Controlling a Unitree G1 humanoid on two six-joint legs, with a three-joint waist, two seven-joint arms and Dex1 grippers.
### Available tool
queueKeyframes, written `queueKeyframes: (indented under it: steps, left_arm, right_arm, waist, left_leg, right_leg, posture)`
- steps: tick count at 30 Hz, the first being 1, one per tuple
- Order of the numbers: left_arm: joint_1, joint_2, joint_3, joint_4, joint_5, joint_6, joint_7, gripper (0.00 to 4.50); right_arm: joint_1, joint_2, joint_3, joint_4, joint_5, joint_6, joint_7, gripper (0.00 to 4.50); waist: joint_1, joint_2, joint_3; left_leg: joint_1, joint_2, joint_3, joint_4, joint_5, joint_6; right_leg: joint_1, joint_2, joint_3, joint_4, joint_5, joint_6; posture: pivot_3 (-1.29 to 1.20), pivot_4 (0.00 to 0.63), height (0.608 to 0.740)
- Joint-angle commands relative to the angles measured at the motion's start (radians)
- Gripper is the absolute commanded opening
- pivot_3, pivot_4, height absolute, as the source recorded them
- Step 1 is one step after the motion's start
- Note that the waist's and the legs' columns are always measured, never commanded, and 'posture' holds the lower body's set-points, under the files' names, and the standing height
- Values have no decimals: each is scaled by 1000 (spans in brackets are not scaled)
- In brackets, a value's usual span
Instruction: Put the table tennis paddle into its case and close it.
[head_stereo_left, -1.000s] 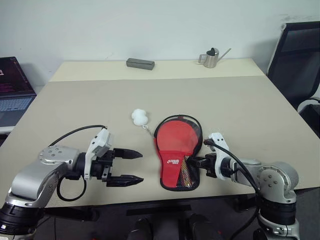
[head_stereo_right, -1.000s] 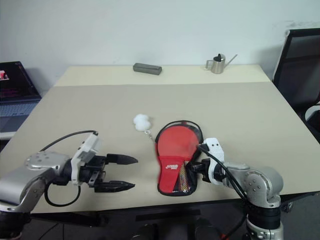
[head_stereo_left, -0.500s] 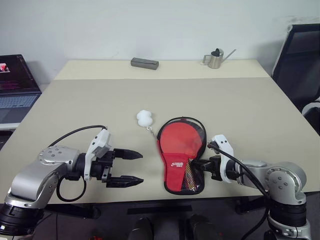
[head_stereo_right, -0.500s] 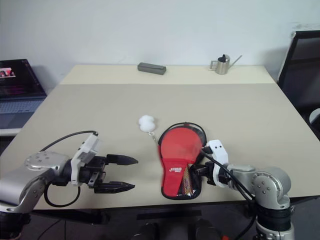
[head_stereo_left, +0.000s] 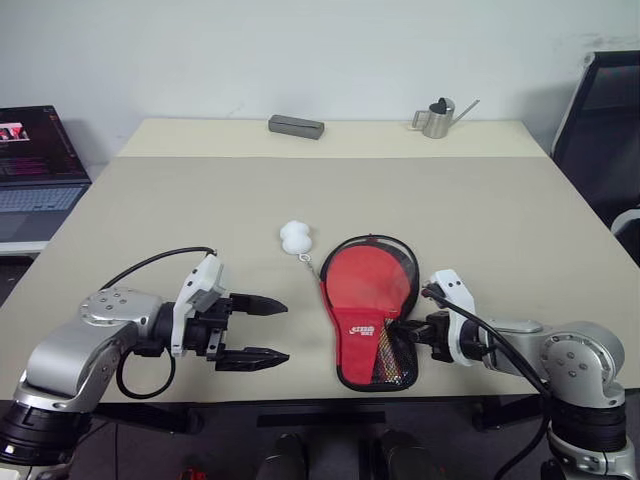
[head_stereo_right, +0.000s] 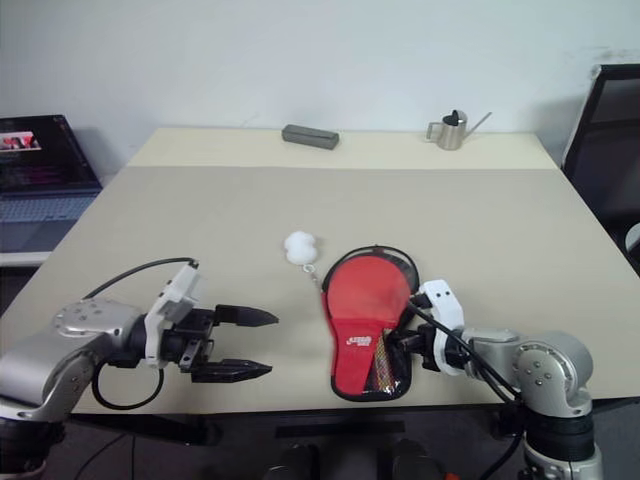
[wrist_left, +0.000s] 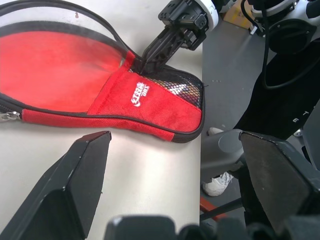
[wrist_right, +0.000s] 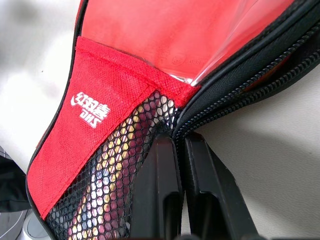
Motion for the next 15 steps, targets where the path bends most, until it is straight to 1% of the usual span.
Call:
queueKeyframes:
  steps: [1, 6, 10, 13, 15]
  left_arm:
    - [-12, -3, 3, -14, 0, -16, 3, 4500]
    - [-11, -7, 1, -15, 3, -18, 8, 4500]
    - [-13, -13, -3, -13, 8, -20, 11, 4500]
    - [-16, -17, -7, -11, 10, -23, 14, 4500]
    - [-16, -20, -9, -10, 11, -25, 17, 4500]
  right_arm:
    - [15, -32, -5, 10, 1, 28, -9, 37]
    - [12, -43, 4, 8, 12, 28, -8, 37]
    - [11, -28, 5, -2, 20, 27, -14, 37]
    - [6, -25, -26, -4, -1, 27, -36, 724]
    - [8, -30, -50, -12, -5, 27, -47, 1411]
  waist:
    - [3, 0, 0]
    - [8, 0, 0]
    - [8, 0, 0]
    - [8, 0, 0]
    - [8, 0, 0]
  left_leg:
    - [0, 0, 0, 0, 0, 0]
    - [0, 0, 0, 0, 0, 0]
    - [0, 0, 0, 0, 0, 0]
    - [0, 0, 0, 0, 0, 0]
    - [0, 0, 0, 0, 0, 0]
  right_leg:
    - [0, 0, 0, 0, 0, 0]
    - [0, 0, 0, 0, 0, 0]
    - [0, 0, 0, -1, 0, 0]
    - [0, 0, 0, -1, 0, 0]
    - [0, 0, 0, 0, 0, 0]
  posture:
    - [0, 150, 740]
    - [0, 150, 740]
    - [0, 150, 740]
    - [0, 150, 740]
    - [0, 150, 740]
